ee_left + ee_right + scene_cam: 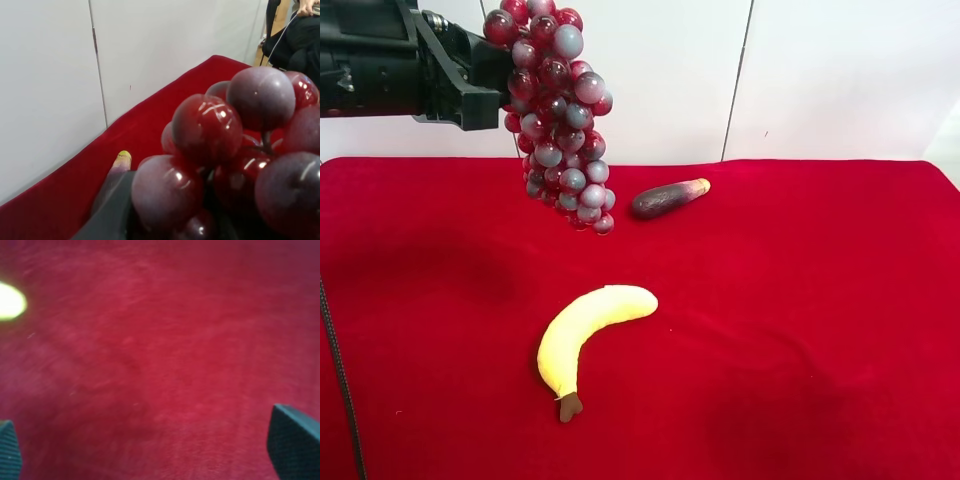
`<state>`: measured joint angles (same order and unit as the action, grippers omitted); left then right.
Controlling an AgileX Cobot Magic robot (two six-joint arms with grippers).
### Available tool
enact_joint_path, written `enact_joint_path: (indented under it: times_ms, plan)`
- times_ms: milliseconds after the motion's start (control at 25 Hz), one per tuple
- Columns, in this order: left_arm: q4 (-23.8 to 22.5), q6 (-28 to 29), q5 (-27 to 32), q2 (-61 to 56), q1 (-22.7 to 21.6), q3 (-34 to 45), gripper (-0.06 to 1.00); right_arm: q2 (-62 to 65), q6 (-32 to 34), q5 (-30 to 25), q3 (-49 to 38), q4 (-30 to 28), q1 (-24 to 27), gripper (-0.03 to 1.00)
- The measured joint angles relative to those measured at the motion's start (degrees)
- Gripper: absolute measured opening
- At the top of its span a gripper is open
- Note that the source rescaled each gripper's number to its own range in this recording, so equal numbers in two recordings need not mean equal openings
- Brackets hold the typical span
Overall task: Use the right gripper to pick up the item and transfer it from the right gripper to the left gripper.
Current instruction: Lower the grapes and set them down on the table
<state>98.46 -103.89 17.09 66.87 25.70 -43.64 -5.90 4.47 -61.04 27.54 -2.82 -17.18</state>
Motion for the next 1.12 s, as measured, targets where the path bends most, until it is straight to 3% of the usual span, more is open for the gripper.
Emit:
enact_joint_path:
  times_ms: [240, 360, 880, 1120]
  plan:
    - [0.0, 0.0, -0.2, 0.0, 0.0, 0.0, 0.26, 6.0, 0.0, 0.0, -0.1, 0.0, 11.9, 0.96]
    - [0.0, 0.0, -1.1, 0.0, 0.0, 0.0, 0.26, 6.0, 0.0, 0.0, -0.1, 0.0, 15.2, 0.96]
    - [-0.1, -0.7, -22.2, 7.9, 0.0, 0.0, 0.25, 6.0, 0.1, 0.0, -0.1, 0.0, 15.7, 0.96]
    - [-5.5, -0.9, -26.3, 16.5, 0.0, -0.3, 0.25, 6.0, 0.1, 0.0, -0.1, 0.0, 15.7, 0.96]
